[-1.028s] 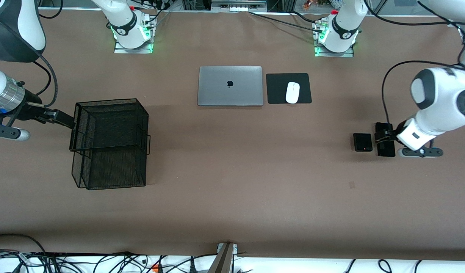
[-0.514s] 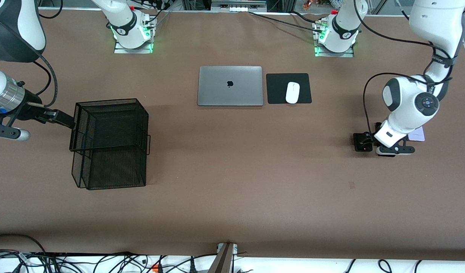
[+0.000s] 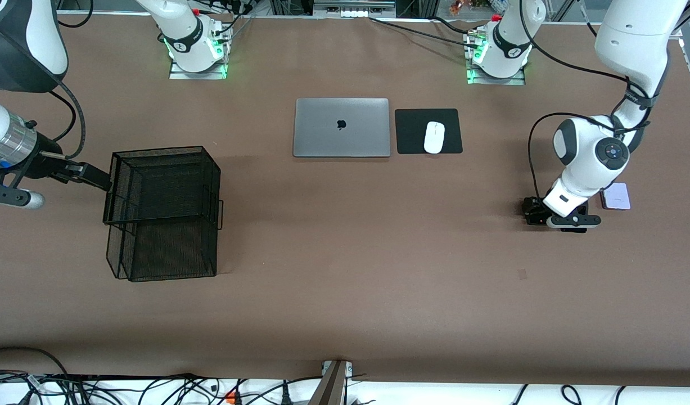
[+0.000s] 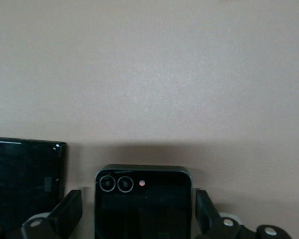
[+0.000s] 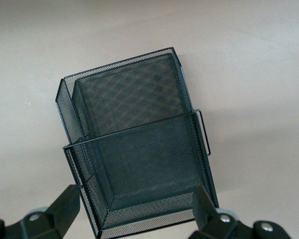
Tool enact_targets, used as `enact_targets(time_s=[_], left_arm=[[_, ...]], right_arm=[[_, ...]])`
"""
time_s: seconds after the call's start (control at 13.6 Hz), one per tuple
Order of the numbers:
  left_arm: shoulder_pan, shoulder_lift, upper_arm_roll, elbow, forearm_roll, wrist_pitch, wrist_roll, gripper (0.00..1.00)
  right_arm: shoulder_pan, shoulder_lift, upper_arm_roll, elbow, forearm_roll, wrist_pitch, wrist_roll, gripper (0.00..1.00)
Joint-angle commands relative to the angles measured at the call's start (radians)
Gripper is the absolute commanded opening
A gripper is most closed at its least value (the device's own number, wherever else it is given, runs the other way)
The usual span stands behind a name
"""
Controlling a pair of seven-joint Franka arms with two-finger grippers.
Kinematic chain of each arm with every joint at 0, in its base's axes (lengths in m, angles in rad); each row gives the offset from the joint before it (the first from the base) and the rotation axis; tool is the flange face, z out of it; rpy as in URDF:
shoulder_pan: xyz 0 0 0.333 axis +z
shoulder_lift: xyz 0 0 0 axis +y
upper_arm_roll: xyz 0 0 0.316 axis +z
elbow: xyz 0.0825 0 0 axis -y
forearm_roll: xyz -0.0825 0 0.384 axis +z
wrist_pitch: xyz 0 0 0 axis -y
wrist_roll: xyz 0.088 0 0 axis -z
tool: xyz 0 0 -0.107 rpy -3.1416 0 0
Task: Place phones with both arms
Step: 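Reach and grasp the small black flip phone with the left gripper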
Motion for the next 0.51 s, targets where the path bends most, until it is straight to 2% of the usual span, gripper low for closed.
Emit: enact_targets(time_s=[0.0, 0.15, 0.22, 0.44], left_arm=[[-0.002, 0.019, 0.001, -0.012, 0.011, 0.046, -0.017, 1.00], [-0.002, 0.019, 0.001, -0.012, 0.011, 0.046, -0.033, 1.00], [-0.002, 0.020, 0.001, -0.012, 0.011, 0.046, -0.041, 0.86], [-0.004, 0.020, 0.001, -0.011, 0.011, 0.044, -0.046, 0.32]], right_arm=[[-0.011, -0.006, 0.007, 0.007, 0.006, -0.017, 0.001, 1.00], [-0.011, -0.005, 0.007, 0.007, 0.006, -0.017, 0.000, 1.00], [-0.010, -0.006, 0.007, 0.007, 0.006, -0.017, 0.000, 1.00], [-0.010, -0.006, 0.007, 0.007, 0.006, -0.017, 0.001, 1.00]])
